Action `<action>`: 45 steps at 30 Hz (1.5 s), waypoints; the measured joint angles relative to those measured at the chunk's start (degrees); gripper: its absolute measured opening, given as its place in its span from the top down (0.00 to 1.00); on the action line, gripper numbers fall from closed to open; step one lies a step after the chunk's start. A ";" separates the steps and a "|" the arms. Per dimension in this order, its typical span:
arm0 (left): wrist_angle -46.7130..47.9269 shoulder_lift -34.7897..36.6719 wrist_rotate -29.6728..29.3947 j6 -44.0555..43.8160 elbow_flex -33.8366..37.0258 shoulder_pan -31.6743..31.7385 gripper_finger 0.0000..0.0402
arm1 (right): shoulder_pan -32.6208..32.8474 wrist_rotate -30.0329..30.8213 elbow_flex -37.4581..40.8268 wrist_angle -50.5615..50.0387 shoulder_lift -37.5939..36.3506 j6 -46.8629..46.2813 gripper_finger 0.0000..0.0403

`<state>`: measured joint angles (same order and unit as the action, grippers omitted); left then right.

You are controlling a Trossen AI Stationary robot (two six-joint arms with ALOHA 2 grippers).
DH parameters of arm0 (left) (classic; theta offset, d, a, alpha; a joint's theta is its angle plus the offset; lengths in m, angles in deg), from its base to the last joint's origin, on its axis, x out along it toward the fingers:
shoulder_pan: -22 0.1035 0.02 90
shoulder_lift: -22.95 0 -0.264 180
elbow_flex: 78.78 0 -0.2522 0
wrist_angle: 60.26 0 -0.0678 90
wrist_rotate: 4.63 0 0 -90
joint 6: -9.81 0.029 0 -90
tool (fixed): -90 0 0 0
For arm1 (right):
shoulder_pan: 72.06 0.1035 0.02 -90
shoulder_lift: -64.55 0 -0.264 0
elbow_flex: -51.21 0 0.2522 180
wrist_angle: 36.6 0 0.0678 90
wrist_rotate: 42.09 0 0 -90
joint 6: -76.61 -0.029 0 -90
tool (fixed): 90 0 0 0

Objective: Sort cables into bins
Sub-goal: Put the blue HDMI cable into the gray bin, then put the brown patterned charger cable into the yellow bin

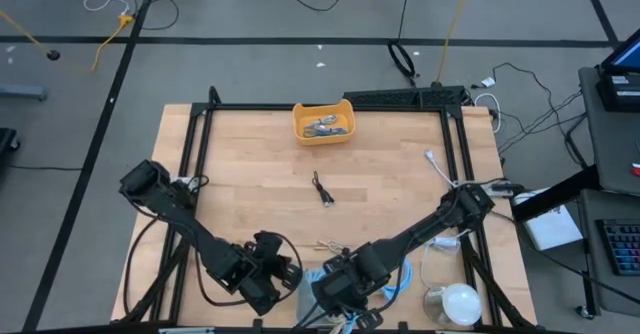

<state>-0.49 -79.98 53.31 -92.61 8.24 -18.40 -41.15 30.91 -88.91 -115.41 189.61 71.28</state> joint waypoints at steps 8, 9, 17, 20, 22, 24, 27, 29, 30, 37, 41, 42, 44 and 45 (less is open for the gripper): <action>4.96 3.70 -3.02 -0.93 0.00 -1.49 0.99 | -1.07 -5.25 -2.59 -2.99 0.54 -2.40 0.98; 5.46 4.05 -3.05 -1.07 0.00 -1.64 0.98 | -1.07 -6.46 -2.59 -3.72 0.55 -2.63 0.98; 7.03 5.24 -3.11 -0.35 0.00 -1.69 0.99 | -0.97 -14.54 -2.59 -5.38 0.44 -4.34 0.98; 6.98 5.26 -3.12 -0.32 0.00 -1.69 0.98 | -0.96 -15.86 -2.59 -4.95 0.44 -5.09 0.98; 6.96 5.26 -3.10 -0.33 0.00 -1.69 0.97 | -0.94 -16.63 -2.59 -4.15 0.55 -5.78 0.98; 6.93 5.26 -3.11 -0.32 0.00 -1.69 0.97 | -0.94 -17.69 -2.59 -3.45 0.57 -6.04 0.98; 6.90 5.26 -3.10 -0.32 0.00 -1.69 0.99 | -0.94 -17.66 -2.59 -3.16 0.57 -6.04 0.98; 6.89 5.26 -3.10 -0.40 0.00 -1.69 0.99 | -0.94 -17.67 -2.59 -2.24 0.59 -5.74 0.97; 6.87 5.26 -3.08 -0.41 0.00 -1.69 0.98 | -0.94 -17.59 -2.59 -1.43 0.62 -5.84 0.95; 6.39 5.26 -3.08 -0.36 0.00 -1.69 0.95 | -1.67 -16.15 -2.59 1.37 0.63 -6.45 0.76; 6.35 5.26 -3.06 -0.36 0.00 -2.07 0.98 | -2.74 -16.00 -2.59 2.30 0.63 -6.88 0.71; 6.31 5.26 -2.99 -0.35 0.00 -2.13 0.99 | -3.03 -15.98 -2.59 2.36 0.63 -7.14 0.71; 5.98 5.26 -2.90 -0.09 0.00 -2.42 0.99 | -3.27 -15.98 -2.57 1.81 0.26 -7.33 0.71; 5.72 5.26 -2.84 0.18 0.00 -2.50 0.99 | -3.31 -15.94 -2.56 1.55 -0.06 -7.31 0.71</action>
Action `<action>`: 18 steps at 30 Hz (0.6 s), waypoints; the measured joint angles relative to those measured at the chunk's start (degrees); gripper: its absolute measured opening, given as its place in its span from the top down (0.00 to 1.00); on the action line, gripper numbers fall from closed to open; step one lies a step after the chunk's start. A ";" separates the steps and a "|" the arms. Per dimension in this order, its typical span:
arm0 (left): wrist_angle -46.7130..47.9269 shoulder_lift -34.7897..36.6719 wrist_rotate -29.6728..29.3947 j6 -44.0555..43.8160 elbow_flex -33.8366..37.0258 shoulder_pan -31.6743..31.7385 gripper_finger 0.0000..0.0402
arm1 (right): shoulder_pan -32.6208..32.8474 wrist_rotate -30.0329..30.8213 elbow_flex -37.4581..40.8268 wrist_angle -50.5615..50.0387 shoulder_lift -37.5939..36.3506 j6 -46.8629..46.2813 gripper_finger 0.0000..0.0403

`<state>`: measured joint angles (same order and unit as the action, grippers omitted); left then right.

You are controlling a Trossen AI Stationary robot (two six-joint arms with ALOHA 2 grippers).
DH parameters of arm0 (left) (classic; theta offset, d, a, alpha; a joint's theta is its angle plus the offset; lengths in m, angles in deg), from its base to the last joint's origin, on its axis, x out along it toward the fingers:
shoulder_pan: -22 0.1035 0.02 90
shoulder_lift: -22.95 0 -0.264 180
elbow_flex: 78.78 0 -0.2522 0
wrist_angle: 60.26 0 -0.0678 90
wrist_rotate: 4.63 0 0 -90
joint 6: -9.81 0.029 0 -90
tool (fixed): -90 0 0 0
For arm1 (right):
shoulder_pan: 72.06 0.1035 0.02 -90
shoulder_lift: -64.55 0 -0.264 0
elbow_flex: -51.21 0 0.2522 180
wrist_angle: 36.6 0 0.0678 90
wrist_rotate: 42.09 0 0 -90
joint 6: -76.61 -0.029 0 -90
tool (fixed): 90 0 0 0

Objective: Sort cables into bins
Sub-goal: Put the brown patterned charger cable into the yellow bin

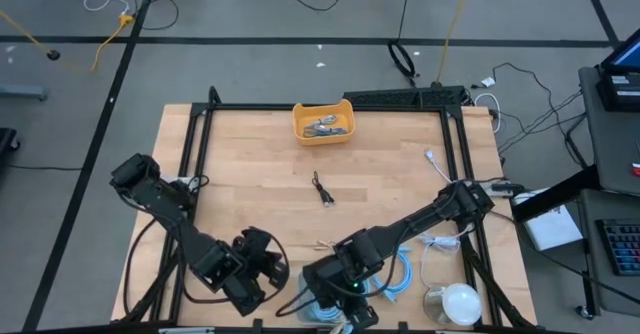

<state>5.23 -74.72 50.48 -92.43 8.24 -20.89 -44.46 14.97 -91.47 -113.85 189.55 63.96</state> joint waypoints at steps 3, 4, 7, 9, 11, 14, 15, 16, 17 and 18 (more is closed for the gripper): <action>-2.86 -0.01 0.84 3.23 0.00 0.00 0.96 | 0.14 0.14 0.00 -0.71 -1.39 0.12 0.72; -4.66 -0.02 1.22 5.37 0.00 0.00 0.95 | 0.35 0.34 0.00 -1.33 -1.99 0.21 0.72; -10.57 -0.02 1.98 13.09 0.00 0.20 0.93 | 1.40 4.55 0.04 -4.46 -4.37 0.23 0.73; -13.59 -0.02 2.27 18.29 0.00 0.69 0.92 | 1.86 9.04 0.04 -5.55 -6.58 -0.28 0.74; -15.95 -0.02 3.22 22.84 0.00 1.74 0.92 | 2.56 16.16 0.04 -6.51 -9.37 -1.51 0.76; -18.28 -0.02 7.24 28.08 0.00 4.24 0.92 | 4.16 32.46 0.04 -6.77 -14.08 -5.10 0.78; -19.09 -0.02 9.63 29.80 0.00 5.31 0.92 | 4.88 36.95 0.04 -7.02 -15.60 -5.42 0.78; -19.63 -0.02 12.26 31.36 0.00 6.44 0.92 | 5.68 40.13 0.01 -7.48 -17.09 -5.53 0.78; -19.99 -0.02 14.83 32.87 0.00 7.52 0.92 | 6.56 42.40 -0.02 -8.50 -18.40 -5.72 0.78; -20.31 -0.02 16.87 34.30 0.00 8.47 0.92 | 7.43 43.71 -0.02 -10.22 -19.48 -6.56 0.79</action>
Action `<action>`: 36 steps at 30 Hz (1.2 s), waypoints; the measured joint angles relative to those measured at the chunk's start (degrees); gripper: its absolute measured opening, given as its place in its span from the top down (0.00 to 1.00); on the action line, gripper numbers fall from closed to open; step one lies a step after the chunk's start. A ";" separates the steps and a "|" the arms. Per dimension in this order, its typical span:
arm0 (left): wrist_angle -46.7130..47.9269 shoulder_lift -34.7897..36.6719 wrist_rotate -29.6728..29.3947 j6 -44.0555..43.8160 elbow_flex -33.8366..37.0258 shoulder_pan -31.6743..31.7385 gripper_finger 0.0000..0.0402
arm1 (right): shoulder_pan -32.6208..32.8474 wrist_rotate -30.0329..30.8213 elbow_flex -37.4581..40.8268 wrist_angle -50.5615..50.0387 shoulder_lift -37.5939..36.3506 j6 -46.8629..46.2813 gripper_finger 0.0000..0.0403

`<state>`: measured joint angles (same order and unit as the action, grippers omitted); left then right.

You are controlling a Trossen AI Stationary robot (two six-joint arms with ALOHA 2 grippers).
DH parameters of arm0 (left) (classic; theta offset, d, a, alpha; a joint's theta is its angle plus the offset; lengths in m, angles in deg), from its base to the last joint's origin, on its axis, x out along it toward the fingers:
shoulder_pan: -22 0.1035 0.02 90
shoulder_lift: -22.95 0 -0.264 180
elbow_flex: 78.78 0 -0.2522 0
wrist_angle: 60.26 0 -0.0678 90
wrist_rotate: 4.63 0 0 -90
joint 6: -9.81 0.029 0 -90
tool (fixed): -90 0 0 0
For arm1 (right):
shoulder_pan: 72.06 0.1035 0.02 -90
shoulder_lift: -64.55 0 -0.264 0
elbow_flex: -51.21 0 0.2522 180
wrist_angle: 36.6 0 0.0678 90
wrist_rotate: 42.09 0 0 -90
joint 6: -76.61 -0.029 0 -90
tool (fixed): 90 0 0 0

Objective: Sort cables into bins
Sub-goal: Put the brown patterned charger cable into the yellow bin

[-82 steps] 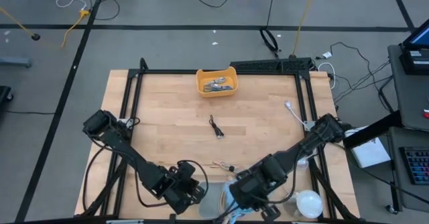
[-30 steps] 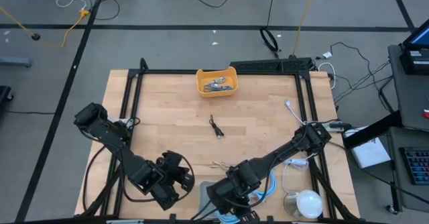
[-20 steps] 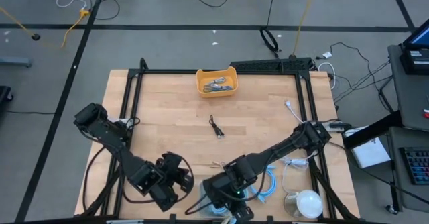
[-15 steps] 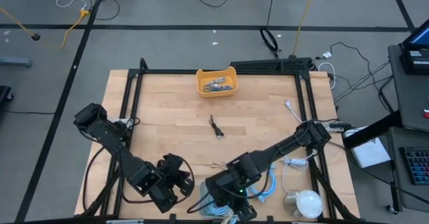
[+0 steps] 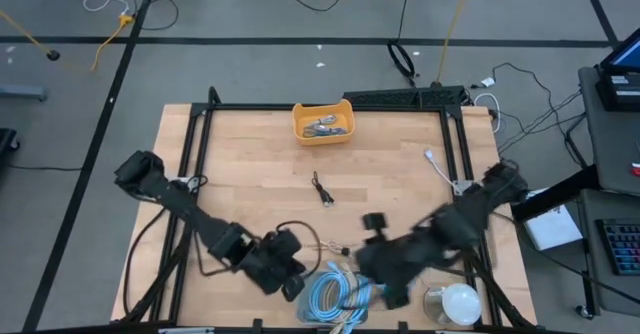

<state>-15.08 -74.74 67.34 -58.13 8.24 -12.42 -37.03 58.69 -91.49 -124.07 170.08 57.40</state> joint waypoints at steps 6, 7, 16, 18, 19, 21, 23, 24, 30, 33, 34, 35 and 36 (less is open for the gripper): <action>-1.36 0.42 1.86 7.24 0.00 3.55 0.92 | 4.89 1.46 4.51 -9.52 -3.51 -10.18 0.79; -1.33 0.82 1.78 8.53 0.00 3.92 0.92 | 5.79 1.44 6.42 -9.74 -3.91 -11.86 0.79; 11.34 1.03 7.73 22.34 0.00 11.40 0.92 | 10.12 7.11 28.15 1.81 -9.85 -25.84 0.80; 13.49 0.85 8.06 27.98 0.04 13.14 0.92 | 10.07 9.82 32.57 8.17 -12.71 -28.88 0.80; 13.92 0.86 8.01 30.94 0.02 14.13 0.92 | 9.96 12.12 34.56 11.36 -14.30 -30.24 0.80; 15.46 0.96 7.70 36.59 0.00 16.54 0.91 | 9.66 17.18 38.68 18.51 -17.45 -32.23 0.80; 16.68 0.90 7.51 42.47 0.00 19.34 0.87 | 9.22 22.61 42.53 26.23 -20.60 -32.46 0.80; 16.65 0.90 7.51 45.57 0.00 20.70 0.85 | 8.85 25.18 44.27 30.00 -22.11 -32.15 0.80; 13.56 0.92 -1.45 66.82 0.72 27.38 0.67 | 5.02 30.00 50.69 45.34 -28.69 -27.44 0.79; 12.21 0.92 1.70 74.44 2.82 31.16 0.59 | 3.16 30.22 51.34 47.21 -29.30 -25.77 0.80; 11.71 0.93 2.94 76.13 4.11 32.29 0.57 | 2.66 30.63 51.34 47.57 -29.30 -25.26 0.80; 11.17 0.92 3.84 77.62 5.66 33.32 0.55 | 2.33 31.23 51.34 47.73 -29.28 -25.00 0.80; 10.74 0.92 4.60 78.99 7.20 34.18 0.54 | 2.03 31.45 51.36 48.01 -29.24 -24.57 0.80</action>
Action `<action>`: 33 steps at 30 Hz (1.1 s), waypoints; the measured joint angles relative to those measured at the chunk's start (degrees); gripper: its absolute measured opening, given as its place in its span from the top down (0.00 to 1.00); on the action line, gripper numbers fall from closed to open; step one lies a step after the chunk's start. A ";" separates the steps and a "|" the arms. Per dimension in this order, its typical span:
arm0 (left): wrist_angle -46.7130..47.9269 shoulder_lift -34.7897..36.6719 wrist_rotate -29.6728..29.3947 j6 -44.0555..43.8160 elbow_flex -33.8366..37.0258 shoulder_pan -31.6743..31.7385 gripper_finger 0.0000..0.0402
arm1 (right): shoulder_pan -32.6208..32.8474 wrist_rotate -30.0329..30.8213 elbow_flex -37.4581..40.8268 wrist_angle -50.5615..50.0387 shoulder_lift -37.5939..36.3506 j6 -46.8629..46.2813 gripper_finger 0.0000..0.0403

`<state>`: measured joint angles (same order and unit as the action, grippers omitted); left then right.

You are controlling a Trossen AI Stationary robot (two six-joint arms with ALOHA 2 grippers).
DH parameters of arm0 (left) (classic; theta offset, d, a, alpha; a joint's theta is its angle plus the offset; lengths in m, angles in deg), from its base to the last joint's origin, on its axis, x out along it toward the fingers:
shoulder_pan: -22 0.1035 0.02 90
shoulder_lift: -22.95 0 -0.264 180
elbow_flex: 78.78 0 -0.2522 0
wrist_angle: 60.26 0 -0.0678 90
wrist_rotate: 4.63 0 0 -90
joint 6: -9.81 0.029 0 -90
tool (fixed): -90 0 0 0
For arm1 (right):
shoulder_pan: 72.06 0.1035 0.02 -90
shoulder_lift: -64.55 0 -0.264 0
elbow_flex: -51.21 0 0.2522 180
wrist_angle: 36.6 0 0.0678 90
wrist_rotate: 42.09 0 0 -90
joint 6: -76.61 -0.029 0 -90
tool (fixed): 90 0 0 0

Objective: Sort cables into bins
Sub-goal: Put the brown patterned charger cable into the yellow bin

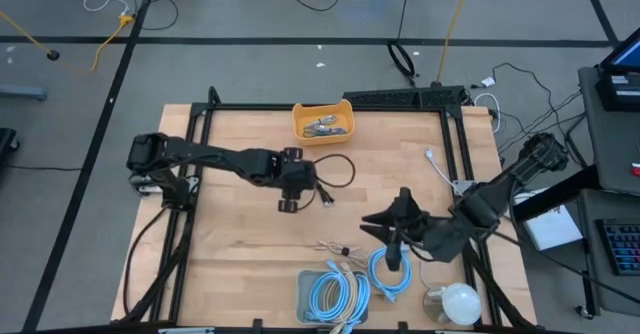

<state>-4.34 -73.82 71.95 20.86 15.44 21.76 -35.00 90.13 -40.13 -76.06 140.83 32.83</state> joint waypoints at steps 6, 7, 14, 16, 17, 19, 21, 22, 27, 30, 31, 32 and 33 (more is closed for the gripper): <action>-2.57 0.00 2.99 9.42 4.94 1.87 0.51 | -2.42 -0.04 0.00 1.33 0.80 3.18 0.80; -3.57 0.00 2.41 10.85 4.95 1.87 0.51 | -2.95 -0.03 0.00 1.28 0.79 3.83 0.80; -14.03 -0.98 1.74 15.56 4.78 2.35 0.57 | -7.02 -0.31 0.00 1.08 0.73 10.36 0.80; -12.73 -2.57 2.44 15.04 4.23 2.63 0.59 | -7.95 -0.70 0.00 1.03 0.73 11.49 0.80; -11.00 -3.85 3.34 14.27 3.57 2.79 0.59 | -8.59 -2.06 0.00 0.80 0.73 11.55 0.80; -7.72 -6.23 4.47 12.38 1.82 2.69 0.60 | -10.54 -6.49 -0.02 -0.83 0.73 10.38 0.80; -5.40 -8.38 4.44 10.14 0.13 1.95 0.59 | -12.95 -12.05 -0.02 -4.99 0.71 8.26 0.80; -4.47 -9.06 4.16 8.61 -0.58 1.60 0.58 | -14.12 -14.68 -0.02 -7.84 0.77 7.55 0.80; -4.77 -9.13 2.74 -2.18 -4.28 1.54 0.54 | -19.03 -21.62 5.65 -12.42 1.61 7.17 0.80; -4.29 -6.54 2.46 -8.05 -5.16 2.21 0.52 | -21.59 -28.00 12.22 -4.73 1.57 6.98 0.80; -4.57 -5.28 2.36 -9.54 -5.23 2.31 0.52 | -22.31 -30.89 14.74 -1.82 1.57 6.43 0.80; -4.58 -3.97 1.86 -11.02 -5.30 2.31 0.51 | -22.84 -33.66 17.32 1.13 1.57 5.64 0.79; -4.39 -2.57 1.62 -12.50 -5.32 2.27 0.52 | -23.21 -36.21 19.87 4.84 1.60 4.67 0.79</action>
<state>-8.73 -76.39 73.57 8.36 10.12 24.03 -58.21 53.92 -20.26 -71.22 142.43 37.50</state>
